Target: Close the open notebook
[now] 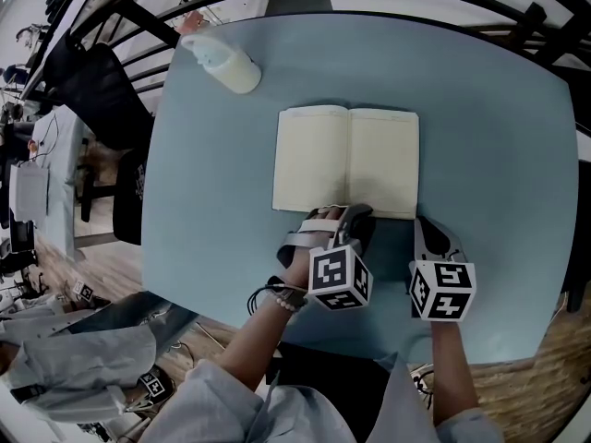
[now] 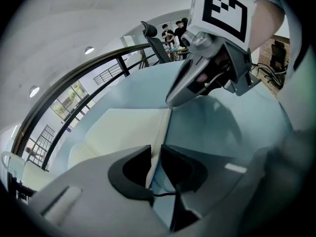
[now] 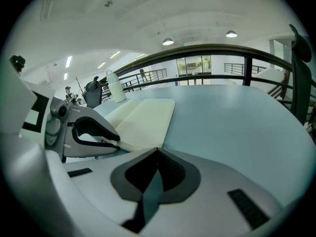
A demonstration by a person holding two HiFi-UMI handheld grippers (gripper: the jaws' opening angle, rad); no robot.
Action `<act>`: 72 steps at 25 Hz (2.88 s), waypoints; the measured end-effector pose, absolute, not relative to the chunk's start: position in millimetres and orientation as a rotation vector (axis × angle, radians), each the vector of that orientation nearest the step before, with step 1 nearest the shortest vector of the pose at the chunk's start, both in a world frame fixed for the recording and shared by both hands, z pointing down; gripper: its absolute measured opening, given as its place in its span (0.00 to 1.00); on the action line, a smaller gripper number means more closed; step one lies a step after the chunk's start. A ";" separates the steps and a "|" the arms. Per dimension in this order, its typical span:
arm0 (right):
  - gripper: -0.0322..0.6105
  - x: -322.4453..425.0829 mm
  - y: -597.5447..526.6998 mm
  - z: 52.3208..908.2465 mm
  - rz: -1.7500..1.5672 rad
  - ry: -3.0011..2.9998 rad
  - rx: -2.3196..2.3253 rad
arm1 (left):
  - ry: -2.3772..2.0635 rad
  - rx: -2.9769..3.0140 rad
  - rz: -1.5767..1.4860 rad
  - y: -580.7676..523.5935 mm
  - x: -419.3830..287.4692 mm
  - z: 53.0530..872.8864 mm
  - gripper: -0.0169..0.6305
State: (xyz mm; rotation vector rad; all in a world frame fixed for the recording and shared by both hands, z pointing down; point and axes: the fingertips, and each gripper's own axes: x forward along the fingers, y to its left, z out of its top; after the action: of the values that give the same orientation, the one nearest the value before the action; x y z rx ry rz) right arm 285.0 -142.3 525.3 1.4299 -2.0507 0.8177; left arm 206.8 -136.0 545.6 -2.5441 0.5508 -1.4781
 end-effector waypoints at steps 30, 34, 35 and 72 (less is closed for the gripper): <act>0.24 277.5 -143.7 514.2 1.267 -2.243 1.440 | 0.815 -2.738 -1.219 -132.7 204.8 524.8 0.08; 0.23 281.4 -148.0 515.1 1.256 -2.216 1.455 | 0.830 -2.745 -1.205 -134.2 205.9 522.4 0.08; 0.22 282.9 -148.1 515.4 1.254 -2.211 1.460 | 0.833 -2.748 -1.204 -134.2 205.7 522.1 0.08; 0.07 262.3 -150.4 447.6 1.095 -2.362 1.509 | 1.151 -2.946 -0.977 -122.7 158.4 480.6 0.08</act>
State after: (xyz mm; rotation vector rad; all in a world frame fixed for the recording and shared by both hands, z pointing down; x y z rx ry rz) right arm 262.3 -150.4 447.6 1.5088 -2.3620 1.0950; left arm 158.4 -122.7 480.6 -2.9465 1.1505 -0.9765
